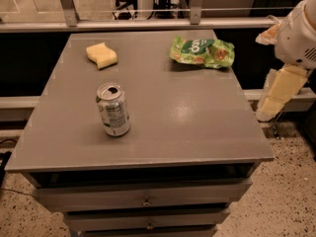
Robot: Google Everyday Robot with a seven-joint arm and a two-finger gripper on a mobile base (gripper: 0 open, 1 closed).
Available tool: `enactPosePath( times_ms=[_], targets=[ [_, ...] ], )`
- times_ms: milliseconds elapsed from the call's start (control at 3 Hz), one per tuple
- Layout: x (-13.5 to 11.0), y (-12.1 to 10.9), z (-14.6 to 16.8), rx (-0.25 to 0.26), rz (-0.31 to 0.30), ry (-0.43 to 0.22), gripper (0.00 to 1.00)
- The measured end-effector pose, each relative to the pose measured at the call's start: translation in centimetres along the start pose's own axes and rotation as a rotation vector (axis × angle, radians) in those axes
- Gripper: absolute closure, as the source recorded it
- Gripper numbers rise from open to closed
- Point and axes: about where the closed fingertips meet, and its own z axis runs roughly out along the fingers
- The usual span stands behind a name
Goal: Pick green rice chip bag
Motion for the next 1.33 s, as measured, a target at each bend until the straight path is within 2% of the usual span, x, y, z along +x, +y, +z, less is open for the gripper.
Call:
enactPosePath(
  times_ms=[333,667,1000,1333],
  targets=[
    [0.1,-5.4,4.7,0.057,-0.017,-0.134,0.0],
    [-0.3,-9.9,7.4,0.101,-0.016,-0.269,0.0],
    [-0.8,-13.6,8.7,0.136,0.004,-0.394,0.0],
    [-2.0,-17.3,10.9,0.142,0.056,-0.506,0.0]
  ],
)
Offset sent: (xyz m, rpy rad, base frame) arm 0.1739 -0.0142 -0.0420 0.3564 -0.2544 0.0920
